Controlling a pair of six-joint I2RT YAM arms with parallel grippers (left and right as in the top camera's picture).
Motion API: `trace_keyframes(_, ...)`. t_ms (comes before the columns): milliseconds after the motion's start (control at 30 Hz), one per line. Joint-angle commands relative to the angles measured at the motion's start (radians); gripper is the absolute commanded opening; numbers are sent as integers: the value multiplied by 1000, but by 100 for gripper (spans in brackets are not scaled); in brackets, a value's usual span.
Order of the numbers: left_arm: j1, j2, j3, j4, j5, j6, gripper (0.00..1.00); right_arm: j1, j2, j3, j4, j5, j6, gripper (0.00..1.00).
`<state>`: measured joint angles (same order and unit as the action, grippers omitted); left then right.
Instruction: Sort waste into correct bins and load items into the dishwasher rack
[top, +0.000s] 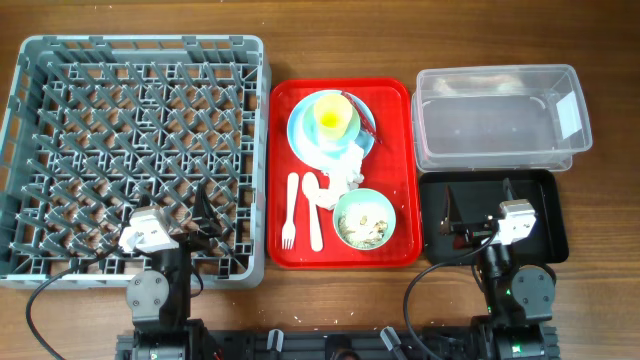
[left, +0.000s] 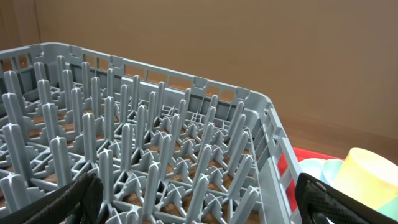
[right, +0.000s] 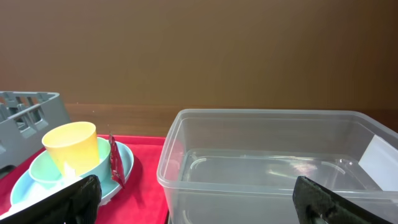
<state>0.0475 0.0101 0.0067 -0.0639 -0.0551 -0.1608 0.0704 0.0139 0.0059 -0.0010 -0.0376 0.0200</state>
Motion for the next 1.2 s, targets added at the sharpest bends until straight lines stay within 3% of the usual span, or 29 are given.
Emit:
trace_keyframes(0, 3, 6, 0, -1, -17, 19, 100, -2, 8, -1, 3, -16, -17, 100)
trace_keyframes(833, 3, 6, 0, 45, -12, 19, 100, -2, 8, -1, 3, -16, -18, 100)
trace_keyframes(933, 3, 6, 0, 1, 144, 19, 100, -2, 9, -1, 3, -16, -18, 100)
trace_keyframes(1067, 3, 8, 0, 3, 169, 19, 100, -2, 8, -1, 3, -16, -17, 100)
trace_keyframes(1167, 3, 8, 19, -10, 340, -2, 100, -2, 8, -1, 3, -16, -17, 100)
